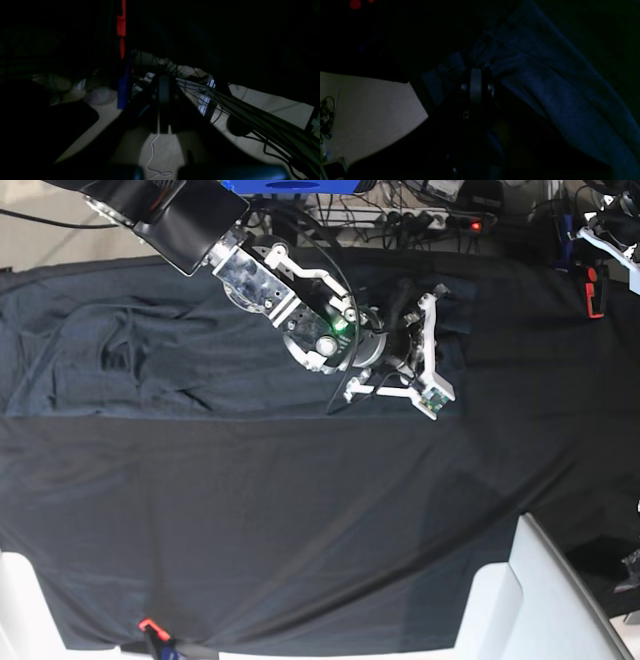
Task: Fold the T-shirt properly
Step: 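Carry the folded fabric with the right gripper across toward the left gripper, then release the fabric and pull the right gripper back toward the collar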
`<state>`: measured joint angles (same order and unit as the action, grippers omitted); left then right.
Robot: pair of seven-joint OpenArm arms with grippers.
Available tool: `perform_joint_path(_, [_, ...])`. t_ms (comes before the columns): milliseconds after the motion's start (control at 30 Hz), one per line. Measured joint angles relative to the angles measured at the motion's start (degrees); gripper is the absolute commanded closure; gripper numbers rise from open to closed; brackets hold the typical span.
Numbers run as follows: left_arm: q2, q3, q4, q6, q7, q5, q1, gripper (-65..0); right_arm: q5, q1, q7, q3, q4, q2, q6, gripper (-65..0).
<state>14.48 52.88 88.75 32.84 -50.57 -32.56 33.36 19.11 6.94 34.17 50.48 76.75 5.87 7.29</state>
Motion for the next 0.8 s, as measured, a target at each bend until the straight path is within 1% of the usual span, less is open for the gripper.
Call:
perform_joint_path(100, [0.0,0.0,0.0,0.0,0.0,0.0,0.0,0.0,0.0,0.5,-0.3,-0.1,0.0,0.0,0.0,-0.5])
perform_joint_path(167, [0.0,0.0,0.0,0.0,0.0,0.0,0.0,0.0,0.0,0.8,-1.6,-0.1,0.0,0.0,0.0,-5.0])
perform_joint_path(200, [0.0,0.0,0.0,0.0,0.0,0.0,0.0,0.0,0.0,0.9,-1.8,-0.2,0.0,0.0,0.0,-9.9])
perform_joint_path(233, [0.0,0.0,0.0,0.0,0.0,0.0,0.0,0.0,0.0,0.9,-1.8,-0.2,0.1,0.0,0.0,-16.8])
perform_joint_path(267, [0.0,0.0,0.0,0.0,0.0,0.0,0.0,0.0,0.0,0.9,-1.6,-0.2,0.2,0.0,0.0,-22.4])
perform_joint_path(333, [0.0,-0.1,0.0,0.0,0.0,0.0,0.0,0.0,-0.1,0.8,-1.6,0.0,0.8,0.0,0.0,-36.3])
perform_joint_path(400, [0.0,-0.1,0.0,0.0,0.0,0.0,0.0,0.0,-0.1,0.7,-1.4,0.2,2.7,0.0,0.0,-46.4])
perform_joint_path(433, [0.0,-0.1,0.0,0.0,0.0,0.0,0.0,0.0,0.2,0.7,-1.2,0.2,4.2,-0.1,-0.1,-48.0])
perform_joint_path(500, [0.0,-0.1,0.0,0.0,0.0,0.0,-0.1,0.0,0.0,1.1,1.4,-0.1,9.1,-0.8,-0.2,-47.6])
perform_joint_path(567, [0.0,-0.1,0.0,0.0,0.0,0.1,-0.1,0.0,0.7,2.1,5.1,-2.4,16.1,-3.2,0.8,-46.5])
perform_joint_path(633, [0.0,-0.1,0.2,0.0,0.0,0.2,-0.2,0.0,0.2,1.3,6.3,-8.6,22.3,-5.8,0.3,-45.3])
perform_joint_path(667, [0.0,-0.1,0.3,0.0,0.0,0.2,-0.2,0.0,0.0,0.5,5.8,-12.2,24.4,-7.3,0.0,-44.7])
perform_joint_path(733, [0.1,-0.2,0.4,0.0,0.0,0.0,-0.3,0.0,-0.7,-3.2,4.5,-19.4,27.8,-10.6,-0.7,-43.4])
perform_joint_path(800, [-0.2,-0.2,0.8,0.3,-0.1,-0.2,-0.3,0.0,-0.9,-9.4,3.6,-26.4,29.3,-12.3,-0.7,-43.1])
